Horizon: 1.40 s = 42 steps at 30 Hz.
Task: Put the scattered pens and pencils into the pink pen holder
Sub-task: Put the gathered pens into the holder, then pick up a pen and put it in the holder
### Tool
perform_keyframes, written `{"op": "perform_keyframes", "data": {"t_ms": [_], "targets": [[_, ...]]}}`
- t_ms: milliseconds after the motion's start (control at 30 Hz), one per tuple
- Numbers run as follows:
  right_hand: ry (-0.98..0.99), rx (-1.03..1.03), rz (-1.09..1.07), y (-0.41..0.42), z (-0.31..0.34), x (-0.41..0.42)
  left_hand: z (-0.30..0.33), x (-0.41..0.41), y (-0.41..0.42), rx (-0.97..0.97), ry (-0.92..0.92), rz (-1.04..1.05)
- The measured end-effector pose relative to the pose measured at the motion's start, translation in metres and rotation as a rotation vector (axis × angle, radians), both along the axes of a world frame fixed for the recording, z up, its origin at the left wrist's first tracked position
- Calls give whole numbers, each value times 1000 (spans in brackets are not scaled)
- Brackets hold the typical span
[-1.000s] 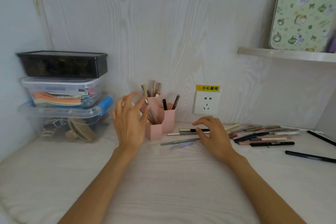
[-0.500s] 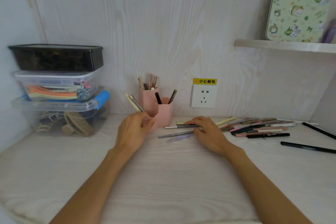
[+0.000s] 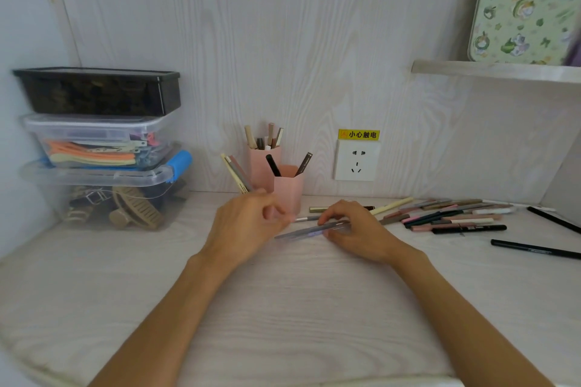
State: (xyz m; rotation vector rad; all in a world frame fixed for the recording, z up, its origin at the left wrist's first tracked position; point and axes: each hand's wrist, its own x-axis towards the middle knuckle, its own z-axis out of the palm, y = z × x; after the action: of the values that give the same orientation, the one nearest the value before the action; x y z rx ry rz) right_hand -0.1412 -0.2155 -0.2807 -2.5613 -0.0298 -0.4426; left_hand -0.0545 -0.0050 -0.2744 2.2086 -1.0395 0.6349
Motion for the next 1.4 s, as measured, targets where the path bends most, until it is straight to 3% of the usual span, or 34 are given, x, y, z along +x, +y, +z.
{"op": "perform_keyframes", "data": {"t_ms": [67,133,233,367,467,567,700,767,933,1000,1067,1167,1233,1333,1400], "targets": [[-3,24,20,2,0,-1,-7,1,0,192,16,-20],[-12,52,30,4,0,-1,-10,5,3,254,70,-29],[8,90,-7,2,1,-1,-9,9,6,240,110,-65],[104,-57,-160,-9,5,-5,-5,10,8,234,84,-4],[112,20,-78,-7,7,-7,-3,1,-4,177,12,9],[86,77,17,0,6,-5,-7,-13,-23,259,-13,-52],[70,56,-104,-7,1,-3,-9,-14,-28,327,-21,-80],[61,24,-169,-9,-2,-2,-7,-10,-24,281,36,-72],[10,-21,-126,-1,-7,1,3,3,-6,194,372,-33],[3,-9,-119,-2,-7,2,8,9,4,90,423,-52],[-3,1,-121,-2,-7,2,15,13,11,-159,414,-45],[-6,-13,-121,-2,-8,4,29,17,19,-651,254,2],[-6,-21,-124,-2,-8,4,36,19,19,-870,118,-11],[-1,-37,-133,-2,-8,5,37,19,10,-906,-51,45],[1,-44,-134,-2,-9,5,33,21,3,-940,-69,57]]}}
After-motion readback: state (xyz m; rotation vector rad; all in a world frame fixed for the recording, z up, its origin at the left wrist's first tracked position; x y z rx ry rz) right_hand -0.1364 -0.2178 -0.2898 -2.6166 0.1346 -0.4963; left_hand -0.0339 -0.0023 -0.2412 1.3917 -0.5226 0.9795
